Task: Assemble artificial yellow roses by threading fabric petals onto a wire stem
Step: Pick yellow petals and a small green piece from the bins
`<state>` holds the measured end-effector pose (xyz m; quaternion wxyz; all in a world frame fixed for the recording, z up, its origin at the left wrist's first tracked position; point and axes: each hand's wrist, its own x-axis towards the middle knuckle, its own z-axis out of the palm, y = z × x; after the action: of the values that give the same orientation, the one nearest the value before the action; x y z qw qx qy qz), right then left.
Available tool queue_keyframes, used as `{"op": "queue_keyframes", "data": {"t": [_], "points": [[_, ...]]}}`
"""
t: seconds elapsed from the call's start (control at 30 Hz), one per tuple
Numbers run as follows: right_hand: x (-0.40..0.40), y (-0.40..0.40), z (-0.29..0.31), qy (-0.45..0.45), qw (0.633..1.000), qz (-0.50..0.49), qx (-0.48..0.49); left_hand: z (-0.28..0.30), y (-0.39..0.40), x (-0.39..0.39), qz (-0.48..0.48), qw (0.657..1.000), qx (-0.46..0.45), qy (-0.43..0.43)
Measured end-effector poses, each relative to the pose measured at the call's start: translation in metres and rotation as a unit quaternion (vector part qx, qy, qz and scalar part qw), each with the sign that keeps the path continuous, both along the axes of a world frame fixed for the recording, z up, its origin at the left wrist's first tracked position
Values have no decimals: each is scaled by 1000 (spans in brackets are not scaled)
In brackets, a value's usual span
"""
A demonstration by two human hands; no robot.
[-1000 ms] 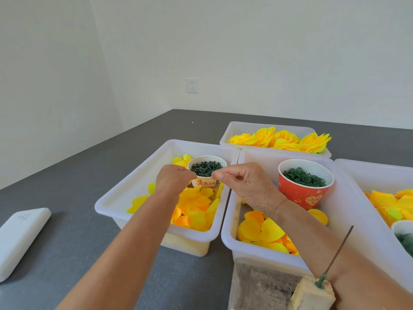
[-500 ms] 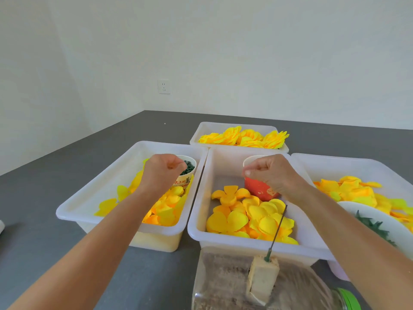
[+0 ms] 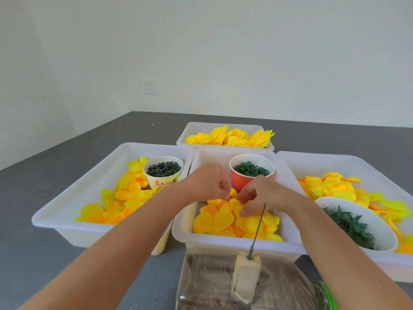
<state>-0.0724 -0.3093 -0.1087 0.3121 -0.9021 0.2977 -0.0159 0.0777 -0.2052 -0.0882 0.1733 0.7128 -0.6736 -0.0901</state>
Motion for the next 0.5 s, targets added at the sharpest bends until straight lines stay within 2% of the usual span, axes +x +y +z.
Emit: {"op": "queue_keyframes", "data": {"t": [0.07, 0.17, 0.3, 0.43, 0.5], "points": [[1, 1, -2, 48, 998, 33, -40, -9, -3, -3, 1, 1000, 10, 26], [4, -1, -3, 35, 998, 34, -47, -19, -6, -3, 12, 999, 14, 43], [5, -2, -1, -65, 998, -11, -12, -22, -8, -2, 21, 996, -9, 89], [5, -5, 1, -151, 984, -61, 78, -20, -5, 2, 47, 973, 19, 227], [4, -5, 2, -171, 977, -71, 105, -18, -4, 4, 45, 963, 29, 263]]}}
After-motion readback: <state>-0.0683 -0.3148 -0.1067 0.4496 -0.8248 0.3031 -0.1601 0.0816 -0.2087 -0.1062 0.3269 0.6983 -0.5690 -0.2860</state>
